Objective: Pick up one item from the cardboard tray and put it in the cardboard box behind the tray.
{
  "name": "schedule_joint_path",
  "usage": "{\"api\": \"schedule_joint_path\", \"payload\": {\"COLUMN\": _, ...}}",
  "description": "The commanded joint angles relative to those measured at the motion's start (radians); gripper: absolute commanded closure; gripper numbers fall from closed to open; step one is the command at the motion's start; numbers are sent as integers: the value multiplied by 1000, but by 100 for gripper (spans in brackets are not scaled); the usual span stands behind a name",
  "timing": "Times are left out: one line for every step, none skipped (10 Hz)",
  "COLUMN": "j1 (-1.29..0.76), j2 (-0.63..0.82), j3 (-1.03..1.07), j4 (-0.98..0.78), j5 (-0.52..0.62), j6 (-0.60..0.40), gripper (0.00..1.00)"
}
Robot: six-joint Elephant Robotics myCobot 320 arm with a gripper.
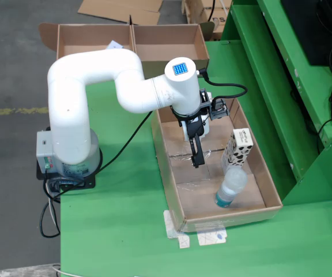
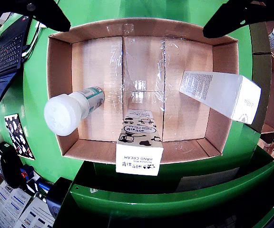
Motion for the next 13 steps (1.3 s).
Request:
{"api": "schedule_joint_path", "payload": {"j1": 0, "j2": 17, "j3": 25, "j4": 11, "j5": 0, "j6": 0, "gripper": 0}}
{"api": "schedule_joint_path", "payload": {"j1": 0, "j2": 17, "j3": 25, "j4": 11, "j5": 0, "j6": 0, "gripper": 0}}
{"api": "schedule_joint_path", "payload": {"j1": 0, "j2": 17, "j3": 25, "j4": 11, "j5": 0, "j6": 0, "gripper": 0}}
{"api": "schedule_joint_path", "payload": {"j1": 0, "j2": 17, "j3": 25, "j4": 11, "j5": 0, "j6": 0, "gripper": 0}}
{"api": "schedule_joint_path", "payload": {"j1": 1, "j2": 17, "j3": 20, "j4": 17, "j5": -2, "j6": 3, "gripper": 0}}
{"api": "schedule_joint_path", "payload": {"j1": 1, "j2": 6, "j3": 32, "j4": 11, "j5": -1, "j6": 4, "gripper": 0}}
{"api": "schedule_joint_path", "payload": {"j1": 4, "j2": 10, "j3": 31, "j4": 10, "j5": -4, "j6": 5, "gripper": 0}}
{"api": "schedule_joint_path", "payload": {"j1": 7, "j2": 14, "j3": 28, "j4": 8, "j5": -8, "j6": 10, "gripper": 0}}
{"api": "schedule_joint_path", "payload": {"j1": 7, "j2": 14, "j3": 28, "j4": 8, "j5": -8, "j6": 10, "gripper": 0}}
{"api": "schedule_joint_path", "payload": {"j1": 10, "j2": 24, "j3": 22, "j4": 4, "j5": -11, "j6": 12, "gripper": 0}}
{"api": "schedule_joint_path", "payload": {"j1": 10, "j2": 36, "j3": 12, "j4": 4, "j5": -9, "j6": 10, "gripper": 0}}
{"api": "schedule_joint_path", "payload": {"j1": 10, "j2": 45, "j3": 9, "j4": -5, "j5": 0, "j6": 5, "gripper": 0}}
{"api": "schedule_joint_path", "payload": {"j1": 23, "j2": 55, "j3": 2, "j4": -9, "j5": 1, "j6": 8, "gripper": 0}}
